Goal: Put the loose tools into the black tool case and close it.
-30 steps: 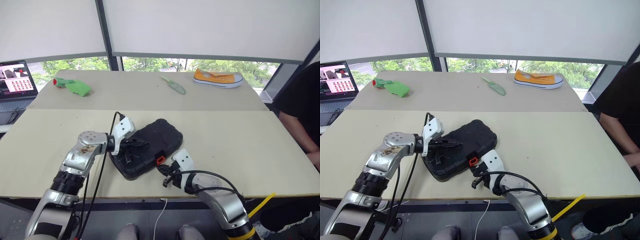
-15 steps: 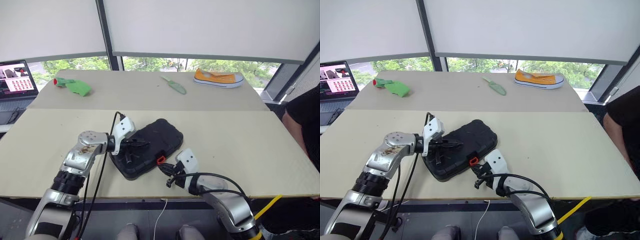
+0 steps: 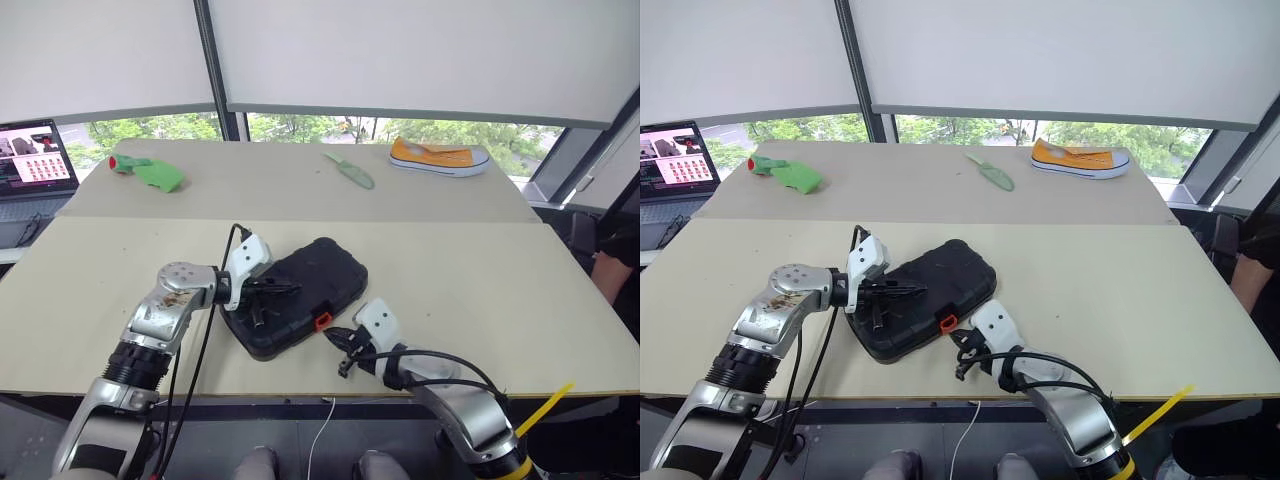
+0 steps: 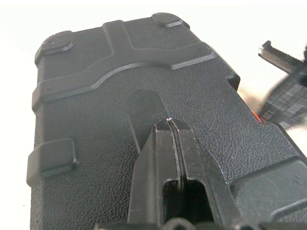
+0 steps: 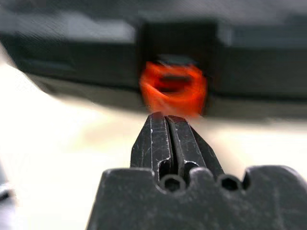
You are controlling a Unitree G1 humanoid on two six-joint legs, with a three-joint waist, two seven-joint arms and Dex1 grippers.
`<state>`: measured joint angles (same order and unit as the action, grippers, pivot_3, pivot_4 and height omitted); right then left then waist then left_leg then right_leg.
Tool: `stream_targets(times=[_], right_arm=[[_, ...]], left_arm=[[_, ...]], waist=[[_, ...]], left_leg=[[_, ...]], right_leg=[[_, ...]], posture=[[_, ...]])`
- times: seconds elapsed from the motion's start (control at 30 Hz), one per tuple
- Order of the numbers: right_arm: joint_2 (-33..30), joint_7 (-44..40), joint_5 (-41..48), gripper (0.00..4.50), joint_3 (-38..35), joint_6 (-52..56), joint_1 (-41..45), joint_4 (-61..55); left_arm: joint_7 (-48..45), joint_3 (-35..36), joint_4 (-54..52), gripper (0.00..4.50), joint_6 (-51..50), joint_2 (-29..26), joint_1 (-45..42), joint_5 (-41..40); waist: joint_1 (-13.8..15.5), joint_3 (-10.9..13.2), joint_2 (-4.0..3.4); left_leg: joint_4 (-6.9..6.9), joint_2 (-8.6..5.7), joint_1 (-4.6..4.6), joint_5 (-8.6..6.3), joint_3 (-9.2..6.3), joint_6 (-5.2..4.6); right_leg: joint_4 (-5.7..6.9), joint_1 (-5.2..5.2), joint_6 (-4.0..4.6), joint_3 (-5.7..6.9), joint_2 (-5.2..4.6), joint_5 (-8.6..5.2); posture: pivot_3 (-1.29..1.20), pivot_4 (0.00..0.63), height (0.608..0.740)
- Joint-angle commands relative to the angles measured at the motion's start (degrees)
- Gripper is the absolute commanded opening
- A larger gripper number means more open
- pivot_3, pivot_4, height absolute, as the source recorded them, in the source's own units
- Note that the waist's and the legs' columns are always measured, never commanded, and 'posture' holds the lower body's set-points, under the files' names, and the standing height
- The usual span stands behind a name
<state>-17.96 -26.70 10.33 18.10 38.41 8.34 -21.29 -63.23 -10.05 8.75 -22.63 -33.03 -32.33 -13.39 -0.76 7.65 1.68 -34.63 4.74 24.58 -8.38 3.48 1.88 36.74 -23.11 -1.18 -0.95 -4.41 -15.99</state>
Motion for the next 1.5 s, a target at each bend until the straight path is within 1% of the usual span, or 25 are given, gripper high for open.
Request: stream_targets(times=[0.03, 0.17, 0.23, 0.47, 0.7, 0.8, 0.9, 1.0, 1.07, 1.17, 1.2, 1.23, 1.27, 1.3, 1.43, 1.47, 1.5], right_arm=[[2.0, 0.6, 0.3, 0.17, -0.3, -0.9, 1.3, 1.7], [4.9, 0.4, 0.6, 0.17, -0.8, -4.8, 2.7, 4.7], [5.9, -0.1, -0.1, 0.17, -0.8, -9.0, 3.3, 6.4], [5.9, -1.3, -0.8, 0.17, -2.4, -19.7, 1.9, 6.7], [6.2, -4.6, 0.9, 0.17, -4.0, -29.7, -0.8, 6.5], [6.6, -6.2, 2.1, 0.17, -4.1, -30.8, -1.3, 6.3], [5.6, -7.2, 2.2, 0.17, -4.1, -30.0, -2.1, 5.5], [3.3, -7.3, 3.9, 0.17, -5.3, -24.0, -3.5, 2.9], [0.5, -8.1, 5.8, 0.67, -5.3, -17.2, -4.5, 0.1], [-2.4, -8.1, 7.4, 1.54, -4.0, -8.9, -5.6, -3.9], [-2.3, -6.9, 7.8, 2.02, -3.9, -6.1, -5.7, -4.8], [-2.1, -6.0, 8.0, 2.26, -3.9, -4.2, -5.8, -5.4], [-1.0, -4.3, 8.0, 2.64, -4.1, -2.8, -5.4, -5.3], [-0.1, -3.2, 7.9, 2.92, -4.3, -1.9, -5.0, -5.3], [2.1, -0.4, 5.8, 4.39, -4.1, -1.8, -2.7, -4.3], [2.8, 0.3, 5.6, 4.49, -3.9, -1.7, -1.9, -3.8], [3.3, 0.9, 5.3, 4.49, -3.7, -1.7, -1.4, -3.3]], left_arm=[[-0.1, -4.3, 5.0, 0.00, -3.6, -0.2, 3.9, 3.2], [-0.2, -4.4, 5.1, 0.00, -3.5, -0.1, 3.8, 3.2], [-0.2, -4.5, 5.3, 0.00, -3.4, 0.0, 3.6, 3.3], [-0.2, -4.6, 5.4, 0.00, -3.5, 0.1, 3.5, 3.2], [-0.5, -4.6, 5.2, 0.00, -3.9, -0.1, 3.8, 3.2], [-0.6, -4.6, 5.3, 0.00, -4.0, -0.2, 3.8, 3.2], [-0.7, -4.5, 5.4, 0.00, -4.0, -0.3, 3.8, 3.2], [-0.6, -4.0, 5.7, 0.00, -3.6, -0.4, 3.8, 3.2], [-0.8, -3.9, 5.7, 0.00, -3.4, -0.7, 4.0, 3.2], [-1.1, -3.8, 5.6, 0.00, -3.2, -1.0, 4.2, 3.1], [-1.2, -3.8, 5.5, 0.00, -3.2, -1.1, 4.2, 3.1], [-1.2, -3.7, 5.5, 0.00, -3.3, -1.2, 4.3, 3.0], [-1.2, -3.7, 5.4, 0.00, -3.3, -1.2, 4.3, 3.0], [-1.3, -3.8, 5.4, 0.00, -3.3, -1.2, 4.3, 3.0], [-1.4, -3.8, 5.3, 0.00, -3.4, -1.4, 4.4, 3.0], [-1.5, -3.8, 5.3, 0.00, -3.4, -1.4, 4.4, 3.0], [-1.5, -3.8, 5.4, 0.00, -3.4, -1.5, 4.3, 3.0]], waist=[[0.0, 0.0, 0.00], [0.0, 0.0, 0.01], [-0.1, 0.0, 0.02], [-0.3, 0.0, 0.04], [-0.4, 0.0, 0.03], [-0.4, 0.0, 0.03], [-0.1, 0.0, 0.03], [0.0, 0.0, 0.04], [0.0, 0.0, 0.04], [-0.1, 0.0, 0.04], [-0.1, 0.0, 0.04], [-0.1, 0.0, 0.05], [-0.1, 0.0, 0.05], [-0.1, 0.0, 0.05], [-0.1, 0.0, 0.05], [-0.1, 0.0, 0.06], [-0.1, 0.0, 0.06]], left_leg=[[0.00, 0.00, 0.00, 0.00, 0.00, 0.00], [0.00, 0.00, -0.01, 0.00, 0.00, 0.00], [0.00, 0.00, -0.01, 0.00, 0.00, 0.00], [0.02, 0.04, -0.12, -0.01, -0.02, 0.02], [0.03, 0.03, -0.12, -0.01, 0.00, 0.02], [0.04, 0.04, -0.18, -0.01, -0.01, 0.02], [0.12, 0.02, -0.22, -0.01, -0.01, 0.02], [0.14, -0.01, -0.18, -0.01, 0.03, 0.02], [0.17, -0.02, -0.17, -0.01, 0.05, 0.02], [0.20, -0.01, -0.19, -0.01, 0.05, 0.02], [0.23, 0.00, -0.21, -0.01, 0.05, 0.02], [0.26, 0.00, -0.25, -0.01, 0.05, 0.02], [0.30, 0.01, -0.28, -0.02, 0.03, 0.03], [0.32, 0.01, -0.29, -0.02, 0.03, 0.03], [0.33, -0.01, -0.28, -0.02, 0.03, 0.03], [0.33, -0.02, -0.28, -0.02, 0.03, 0.03], [0.33, -0.02, -0.27, -0.02, 0.04, 0.03]], right_leg=[[0.00, 0.00, 0.00, 0.00, 0.00, 0.00], [0.01, 0.01, 0.00, 0.00, 0.00, 0.00], [0.00, 0.01, 0.00, 0.00, 0.00, 0.00], [0.04, 0.00, 0.03, 0.00, 0.03, 0.02], [0.04, 0.01, 0.03, -0.01, 0.03, 0.03], [0.04, 0.04, 0.03, -0.02, 0.04, 0.03], [0.01, 0.06, 0.03, -0.01, 0.03, 0.02], [-0.09, 0.08, 0.03, -0.03, 0.00, 0.00], [-0.11, 0.08, 0.03, -0.04, -0.02, 0.00], [-0.10, 0.08, 0.05, -0.05, -0.02, -0.01], [-0.08, 0.07, 0.07, -0.05, -0.01, -0.01], [-0.08, 0.07, 0.08, -0.05, -0.01, -0.02], [-0.07, 0.07, 0.10, -0.04, 0.00, -0.03], [-0.07, 0.07, 0.11, -0.04, 0.01, -0.04], [-0.10, 0.05, 0.11, -0.04, -0.01, -0.04], [-0.11, 0.05, 0.10, -0.04, -0.01, -0.04], [-0.12, 0.05, 0.10, -0.04, -0.01, -0.04]], posture=[[0.00, 0.150, 0.740], [0.00, 0.150, 0.740], [0.00, 0.150, 0.740], [0.00, 0.150, 0.740], [0.00, 0.150, 0.740], [0.00, 0.150, 0.740], [0.00, 0.150, 0.740], [0.00, 0.150, 0.740], [0.00, 0.150, 0.740], [0.00, 0.150, 0.740], [0.00, 0.150, 0.740], [0.00, 0.150, 0.740], [0.00, 0.150, 0.740], [0.00, 0.150, 0.740], [0.00, 0.150, 0.740], [0.00, 0.150, 0.740], [0.00, 0.150, 0.740]])
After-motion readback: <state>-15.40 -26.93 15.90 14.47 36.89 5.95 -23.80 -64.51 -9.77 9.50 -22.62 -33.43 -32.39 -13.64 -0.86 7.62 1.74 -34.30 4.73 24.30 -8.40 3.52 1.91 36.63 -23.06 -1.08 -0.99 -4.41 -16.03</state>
